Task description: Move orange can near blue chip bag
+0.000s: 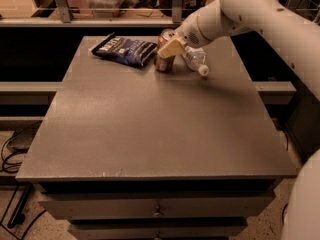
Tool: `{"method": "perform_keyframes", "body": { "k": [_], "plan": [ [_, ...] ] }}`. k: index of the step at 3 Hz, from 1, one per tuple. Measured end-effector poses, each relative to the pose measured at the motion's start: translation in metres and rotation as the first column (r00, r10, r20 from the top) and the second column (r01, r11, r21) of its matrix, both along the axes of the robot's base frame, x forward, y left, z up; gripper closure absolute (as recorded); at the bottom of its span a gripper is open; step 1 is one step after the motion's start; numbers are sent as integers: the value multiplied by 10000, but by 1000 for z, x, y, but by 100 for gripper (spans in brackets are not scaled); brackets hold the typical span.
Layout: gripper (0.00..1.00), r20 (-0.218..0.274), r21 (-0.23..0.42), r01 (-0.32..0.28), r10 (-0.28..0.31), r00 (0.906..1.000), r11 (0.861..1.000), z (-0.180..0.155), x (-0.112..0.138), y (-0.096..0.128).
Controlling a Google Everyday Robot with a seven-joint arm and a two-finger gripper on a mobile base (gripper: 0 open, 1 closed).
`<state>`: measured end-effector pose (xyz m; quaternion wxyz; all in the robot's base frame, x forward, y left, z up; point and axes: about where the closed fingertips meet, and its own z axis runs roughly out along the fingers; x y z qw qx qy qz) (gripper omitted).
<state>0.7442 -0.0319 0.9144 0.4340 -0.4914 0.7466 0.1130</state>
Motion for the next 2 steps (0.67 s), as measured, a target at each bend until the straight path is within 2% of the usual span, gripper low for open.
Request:
{"method": "perform_keyframes", "body": {
  "k": [1,2],
  "plan": [
    [0,-17,-4,-38,38,10000,10000,-1,0,3],
    [0,-17,-4,-38,38,10000,10000,-1,0,3]
  ]
}}
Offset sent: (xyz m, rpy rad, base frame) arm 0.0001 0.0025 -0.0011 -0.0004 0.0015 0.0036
